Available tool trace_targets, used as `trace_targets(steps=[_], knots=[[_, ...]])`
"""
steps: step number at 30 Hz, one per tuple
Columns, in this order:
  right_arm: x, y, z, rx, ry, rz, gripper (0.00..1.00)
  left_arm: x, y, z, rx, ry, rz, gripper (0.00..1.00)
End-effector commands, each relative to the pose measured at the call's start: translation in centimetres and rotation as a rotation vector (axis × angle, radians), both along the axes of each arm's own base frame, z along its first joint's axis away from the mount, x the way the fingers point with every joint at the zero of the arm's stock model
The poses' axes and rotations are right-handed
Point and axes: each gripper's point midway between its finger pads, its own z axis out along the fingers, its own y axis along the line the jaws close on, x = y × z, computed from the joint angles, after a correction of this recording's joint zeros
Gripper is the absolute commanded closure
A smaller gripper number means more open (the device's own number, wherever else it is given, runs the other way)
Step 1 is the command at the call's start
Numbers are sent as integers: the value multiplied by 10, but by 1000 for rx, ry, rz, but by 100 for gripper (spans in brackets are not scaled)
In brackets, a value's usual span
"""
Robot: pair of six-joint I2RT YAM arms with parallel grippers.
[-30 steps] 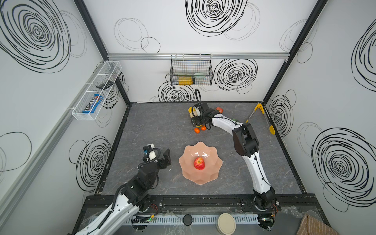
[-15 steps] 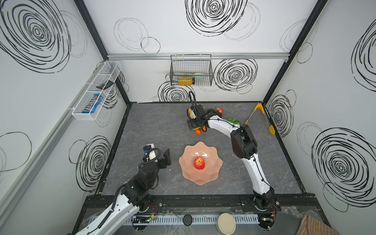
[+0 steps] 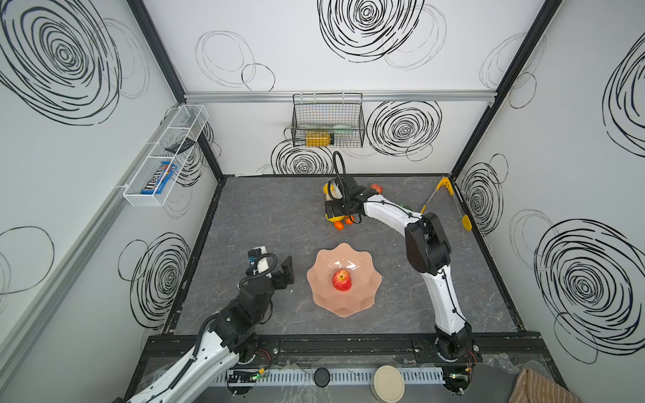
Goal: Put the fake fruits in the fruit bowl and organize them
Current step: 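Lower the right gripper around the yellow lemon and close on it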
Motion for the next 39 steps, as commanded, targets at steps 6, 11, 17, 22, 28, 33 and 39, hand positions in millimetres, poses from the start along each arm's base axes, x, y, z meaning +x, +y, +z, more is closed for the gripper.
trace_targets(steps=[6, 11, 17, 22, 28, 33, 39], knots=[[-9, -23, 16, -195, -131, 41, 2, 4, -1, 12, -38, -44, 7, 4], [-6, -33, 5, -324, -155, 76, 3, 4, -1, 11, -37, -41, 6, 4], [5, -23, -1, -337, -151, 95, 3, 5, -1, 11, -36, -39, 9, 4], [16, -16, -6, -371, -157, 111, 2, 5, -1, 11, -35, -40, 11, 4], [23, -8, -10, -389, -161, 143, 1, 5, -1, 10, -34, -37, 11, 4], [26, -5, -16, -387, -154, 186, 1, 5, -1, 10, -33, -37, 10, 4], [30, -10, -25, -345, -100, 231, 2, 5, 0, 10, -32, -36, 11, 4]])
